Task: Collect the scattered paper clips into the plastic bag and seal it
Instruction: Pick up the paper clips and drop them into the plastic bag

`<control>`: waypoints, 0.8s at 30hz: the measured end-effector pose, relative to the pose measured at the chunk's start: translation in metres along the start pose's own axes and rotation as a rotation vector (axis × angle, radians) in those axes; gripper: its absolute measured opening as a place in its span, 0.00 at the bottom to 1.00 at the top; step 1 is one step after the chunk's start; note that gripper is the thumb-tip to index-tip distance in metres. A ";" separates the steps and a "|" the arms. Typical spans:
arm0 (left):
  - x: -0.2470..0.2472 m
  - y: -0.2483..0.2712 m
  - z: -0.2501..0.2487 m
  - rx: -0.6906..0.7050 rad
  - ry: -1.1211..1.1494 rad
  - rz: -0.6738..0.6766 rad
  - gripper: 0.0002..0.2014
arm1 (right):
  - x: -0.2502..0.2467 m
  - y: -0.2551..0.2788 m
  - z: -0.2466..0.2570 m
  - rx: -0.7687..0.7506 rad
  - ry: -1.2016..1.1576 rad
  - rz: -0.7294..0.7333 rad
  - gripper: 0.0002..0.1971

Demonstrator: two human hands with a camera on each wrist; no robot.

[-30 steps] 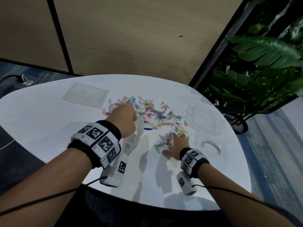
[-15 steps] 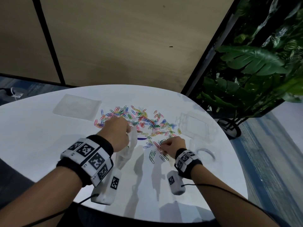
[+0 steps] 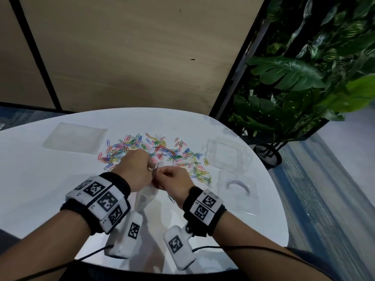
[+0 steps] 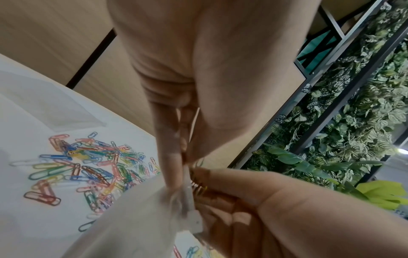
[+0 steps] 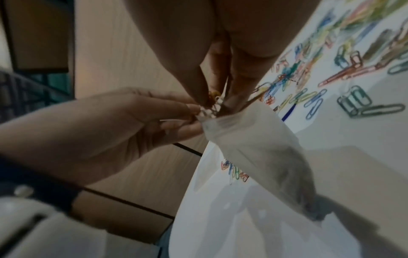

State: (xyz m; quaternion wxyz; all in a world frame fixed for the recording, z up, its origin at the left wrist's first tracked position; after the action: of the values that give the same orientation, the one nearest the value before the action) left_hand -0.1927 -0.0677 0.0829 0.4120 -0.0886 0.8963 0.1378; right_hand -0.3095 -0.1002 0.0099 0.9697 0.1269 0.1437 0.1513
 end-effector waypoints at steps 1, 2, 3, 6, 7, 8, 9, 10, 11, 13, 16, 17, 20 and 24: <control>0.000 0.001 -0.003 0.013 0.011 0.005 0.13 | -0.002 -0.001 0.002 -0.037 0.105 0.001 0.08; 0.001 0.002 -0.005 0.024 0.021 0.011 0.12 | -0.004 -0.003 0.002 -0.063 0.231 0.027 0.10; 0.002 0.003 -0.007 0.037 0.035 0.015 0.10 | -0.004 -0.002 0.004 -0.091 0.348 0.062 0.12; 0.006 0.003 -0.011 0.053 0.048 0.022 0.09 | -0.007 0.000 0.023 -0.206 0.495 0.098 0.15; 0.008 0.003 -0.011 0.056 0.045 0.026 0.12 | -0.011 0.000 0.030 -0.240 0.486 0.076 0.15; 0.008 0.001 -0.010 0.051 0.044 0.026 0.13 | -0.018 -0.001 0.038 -0.276 0.478 0.042 0.15; 0.006 0.000 -0.008 0.048 0.053 0.010 0.12 | -0.026 -0.003 0.044 -0.312 0.478 -0.004 0.15; 0.004 -0.001 -0.006 0.034 0.065 -0.001 0.12 | -0.037 -0.007 0.046 -0.330 0.499 -0.052 0.14; 0.003 -0.003 -0.004 0.024 0.077 -0.011 0.12 | -0.052 -0.012 0.044 -0.316 0.540 -0.094 0.14; -0.001 -0.004 -0.001 0.006 0.080 -0.027 0.13 | -0.080 -0.023 0.015 -0.108 0.783 -0.112 0.16; -0.004 -0.005 0.001 0.003 0.058 -0.044 0.14 | -0.107 -0.016 -0.045 0.275 1.261 0.054 0.28; -0.005 -0.006 0.002 0.003 0.054 -0.047 0.15 | -0.109 -0.010 -0.059 0.318 1.346 0.093 0.31; -0.005 -0.006 0.003 0.006 0.045 -0.052 0.15 | -0.116 -0.019 -0.089 0.306 1.463 0.012 0.30; -0.003 -0.006 0.005 0.001 0.050 -0.045 0.15 | -0.122 -0.049 -0.085 0.216 1.446 -0.109 0.22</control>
State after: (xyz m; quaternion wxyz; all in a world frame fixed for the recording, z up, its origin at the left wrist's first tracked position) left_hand -0.1852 -0.0717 0.0809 0.3927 -0.1119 0.9041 0.1260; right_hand -0.4350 -0.1679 -0.0536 0.6207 0.0829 0.7681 0.1337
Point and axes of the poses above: each hand's wrist, its own y-axis away from the middle knuckle, its own x-axis out of the palm, z = x × y, the point moved 9 cm from there along -y, towards the middle knuckle, and after that the axes turned 7 degrees about -z, right-handed, at the moved point
